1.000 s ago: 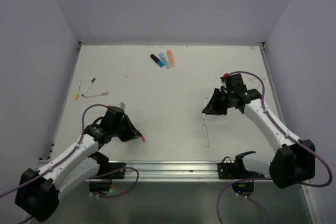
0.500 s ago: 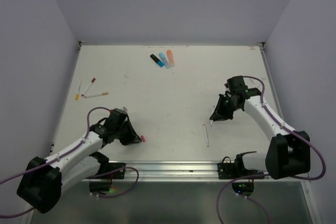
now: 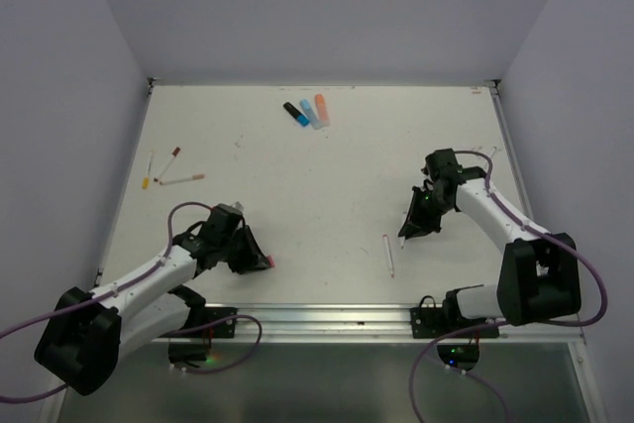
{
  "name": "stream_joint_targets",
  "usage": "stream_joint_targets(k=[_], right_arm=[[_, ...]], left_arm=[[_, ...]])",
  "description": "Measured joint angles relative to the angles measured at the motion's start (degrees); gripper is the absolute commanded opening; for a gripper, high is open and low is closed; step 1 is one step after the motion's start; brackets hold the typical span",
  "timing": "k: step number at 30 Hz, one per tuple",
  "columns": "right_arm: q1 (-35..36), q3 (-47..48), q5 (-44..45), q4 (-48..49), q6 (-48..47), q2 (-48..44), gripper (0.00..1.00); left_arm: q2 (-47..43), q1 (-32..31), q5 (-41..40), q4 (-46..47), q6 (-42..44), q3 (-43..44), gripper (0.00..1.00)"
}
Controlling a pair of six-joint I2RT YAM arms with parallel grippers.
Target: Open the pen caps
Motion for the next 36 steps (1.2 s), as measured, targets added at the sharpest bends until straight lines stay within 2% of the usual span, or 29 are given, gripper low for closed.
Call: stream_joint_targets(k=[23,32,35,36], right_arm=[[0.15,-0.81,0.13,-3.34,-6.12,5.55,0.00],[6.78,-0.92,0.33,-3.41,-6.16,8.72,0.00],[6.78,-0.92,0.42,-3.41,-6.16,9.01,0.08],[6.78,-0.92,0.42,-3.41,-6.12,9.11,0.14]], left_arm=[[7.15,-0.04,2.54,5.49,0.07,1.90,0.31],[7.76,-0.04,2.03,5.44,0.09,2.56,0.35],[7.37,-0.04,1.99,5.27,0.17,2.58,0.41],[7.04,-0.04,1.92,5.14,0.22,2.58,0.45]])
